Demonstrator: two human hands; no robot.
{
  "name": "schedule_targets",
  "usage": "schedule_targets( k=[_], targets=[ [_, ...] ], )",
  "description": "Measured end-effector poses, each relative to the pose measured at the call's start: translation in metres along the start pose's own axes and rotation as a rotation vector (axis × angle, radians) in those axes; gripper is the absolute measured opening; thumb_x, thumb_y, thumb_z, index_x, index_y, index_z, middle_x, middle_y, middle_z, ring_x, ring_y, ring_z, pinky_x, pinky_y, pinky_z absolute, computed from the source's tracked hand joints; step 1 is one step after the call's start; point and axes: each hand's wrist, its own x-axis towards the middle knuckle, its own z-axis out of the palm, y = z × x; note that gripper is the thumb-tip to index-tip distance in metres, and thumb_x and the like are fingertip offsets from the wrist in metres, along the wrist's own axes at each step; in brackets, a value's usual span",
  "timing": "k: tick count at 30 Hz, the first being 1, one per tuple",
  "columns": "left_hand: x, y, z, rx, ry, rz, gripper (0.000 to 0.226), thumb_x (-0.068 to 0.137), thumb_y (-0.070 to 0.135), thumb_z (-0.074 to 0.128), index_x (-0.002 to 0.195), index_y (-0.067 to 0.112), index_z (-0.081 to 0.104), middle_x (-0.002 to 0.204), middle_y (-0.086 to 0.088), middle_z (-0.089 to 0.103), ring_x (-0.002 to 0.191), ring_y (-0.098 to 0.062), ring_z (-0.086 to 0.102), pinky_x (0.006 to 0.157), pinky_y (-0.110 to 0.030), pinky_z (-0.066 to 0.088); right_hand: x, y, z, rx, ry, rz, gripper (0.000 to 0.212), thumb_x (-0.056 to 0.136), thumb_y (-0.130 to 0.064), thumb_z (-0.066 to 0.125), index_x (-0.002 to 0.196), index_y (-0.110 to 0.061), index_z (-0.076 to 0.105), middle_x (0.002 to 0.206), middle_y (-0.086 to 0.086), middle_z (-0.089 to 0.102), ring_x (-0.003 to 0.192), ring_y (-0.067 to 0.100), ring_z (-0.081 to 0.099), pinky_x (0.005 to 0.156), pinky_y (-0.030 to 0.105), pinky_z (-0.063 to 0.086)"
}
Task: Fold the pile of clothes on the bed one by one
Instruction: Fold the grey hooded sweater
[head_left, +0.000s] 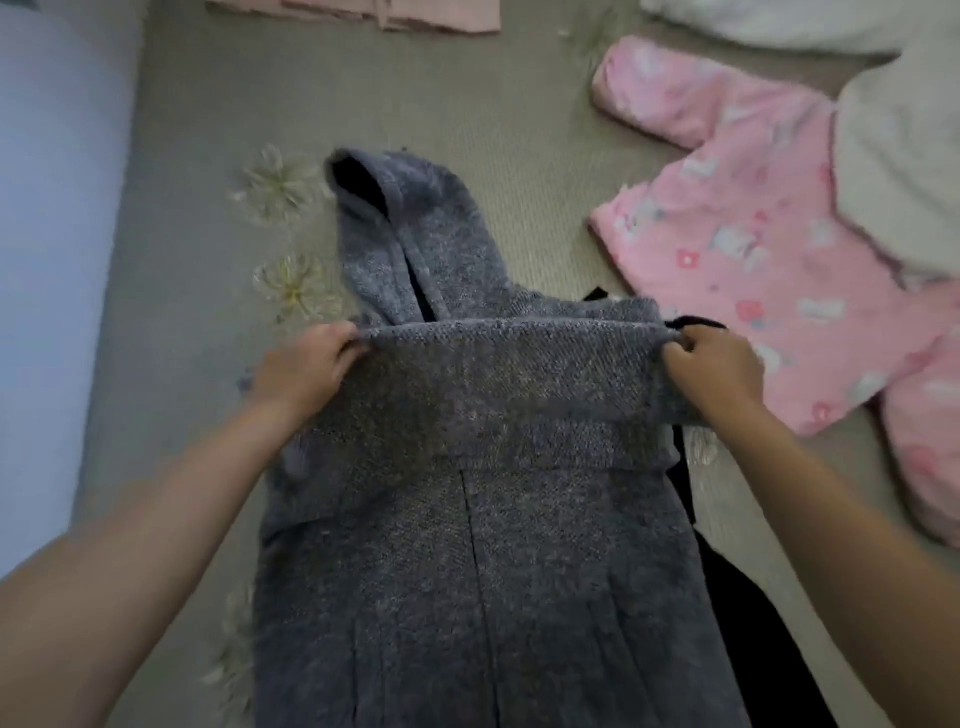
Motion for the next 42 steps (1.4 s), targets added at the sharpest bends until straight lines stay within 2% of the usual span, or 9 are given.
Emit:
schedule_targets(
  k=[6, 10, 14, 18, 23, 29, 32, 37, 42],
  targets=[
    [0.009, 0.011, 0.024, 0.185, 0.040, -0.126, 0.056, 0.086, 0.023, 0.060, 0.136, 0.013, 0.035, 0.135, -0.019, 0.034, 0.126, -0.032, 0.030, 0.104, -0.046, 0.020, 0.018, -0.017, 0.015, -0.493, -0.014, 0.018, 0.040, 0.087, -0.026, 0.050, 0.124, -0.012, 0.047, 0.128, 0.015, 0.049, 0.121, 0.031, 0.041, 0.106, 0.048, 0.018],
    [-0.069, -0.011, 0.061, 0.103, -0.042, -0.035, 0.072, 0.066, 0.031, 0.080, 0.123, -0.002, 0.053, 0.127, -0.031, 0.048, 0.120, -0.048, 0.045, 0.100, -0.061, 0.029, -0.009, -0.041, 0.059, -0.389, -0.021, -0.512, 0.060, 0.088, -0.032, 0.052, 0.141, -0.012, 0.033, 0.149, 0.018, 0.026, 0.140, 0.033, 0.017, 0.111, 0.055, 0.002],
    [-0.130, -0.051, 0.086, 0.018, -0.306, -0.223, 0.075, 0.082, 0.030, 0.066, 0.143, 0.012, 0.025, 0.152, -0.020, 0.012, 0.140, -0.039, 0.005, 0.112, -0.055, 0.004, -0.046, -0.051, 0.105, -0.672, -0.396, -0.826, 0.086, 0.086, -0.057, 0.045, 0.134, -0.033, -0.023, 0.154, 0.005, -0.016, 0.136, 0.028, -0.026, 0.106, 0.052, -0.020],
    [-0.125, -0.068, 0.084, -0.003, -0.033, -0.109, 0.051, 0.067, -0.016, 0.056, 0.116, -0.001, 0.061, 0.122, -0.037, 0.050, 0.109, -0.059, 0.047, 0.080, -0.067, 0.041, -0.050, -0.052, 0.120, -0.694, -0.376, -0.747, 0.077, 0.093, -0.042, 0.045, 0.140, -0.033, -0.016, 0.155, 0.006, -0.013, 0.142, 0.029, -0.014, 0.111, 0.052, -0.009],
    [-0.122, -0.099, 0.064, -0.041, 0.121, -0.122, 0.043, 0.068, -0.015, 0.045, 0.105, -0.007, 0.065, 0.110, -0.039, 0.056, 0.094, -0.059, 0.055, 0.064, -0.063, 0.047, -0.053, -0.066, 0.111, -0.629, -0.155, -0.888, 0.074, 0.054, -0.005, 0.085, 0.123, -0.006, 0.058, 0.127, 0.024, 0.054, 0.115, 0.044, 0.051, 0.087, 0.066, 0.036],
    [-0.157, -0.137, 0.079, 0.114, -0.188, -0.250, 0.058, 0.078, -0.013, 0.052, 0.133, -0.002, 0.040, 0.135, -0.036, 0.037, 0.123, -0.056, 0.035, 0.094, -0.066, 0.036, -0.061, -0.072, 0.135, -0.715, -0.446, -0.677, 0.069, 0.095, -0.016, 0.036, 0.144, -0.031, -0.011, 0.154, 0.002, -0.016, 0.141, 0.025, -0.019, 0.112, 0.051, -0.009],
    [-0.151, -0.139, 0.081, 0.126, -0.429, -0.385, 0.067, 0.092, 0.016, 0.038, 0.147, 0.023, -0.001, 0.154, -0.015, -0.008, 0.141, -0.032, -0.010, 0.114, -0.047, 0.003, -0.063, -0.073, 0.138, -0.699, -0.479, -0.591, 0.070, 0.095, -0.014, 0.035, 0.144, -0.031, -0.012, 0.153, -0.001, -0.020, 0.141, 0.023, -0.020, 0.112, 0.050, -0.009],
    [-0.112, -0.105, 0.065, -0.013, -0.050, -0.097, 0.063, 0.077, 0.004, 0.060, 0.136, 0.002, 0.039, 0.148, -0.025, 0.021, 0.139, -0.038, 0.015, 0.111, -0.052, 0.014, -0.071, -0.071, 0.127, -0.721, -0.489, -0.571, 0.075, 0.094, -0.002, 0.036, 0.144, -0.024, -0.016, 0.153, 0.004, -0.020, 0.141, 0.025, -0.019, 0.114, 0.043, -0.008],
    [-0.054, -0.059, 0.083, 0.004, -0.156, -0.091, 0.058, 0.097, 0.037, 0.025, 0.147, 0.017, 0.005, 0.155, -0.009, -0.007, 0.142, -0.023, -0.012, 0.113, -0.038, -0.008, -0.070, -0.059, 0.120, -0.737, -0.437, -0.403, 0.067, 0.097, -0.008, 0.032, 0.145, -0.021, -0.014, 0.154, 0.003, -0.018, 0.141, 0.026, -0.016, 0.115, 0.044, -0.002]
  ],
)
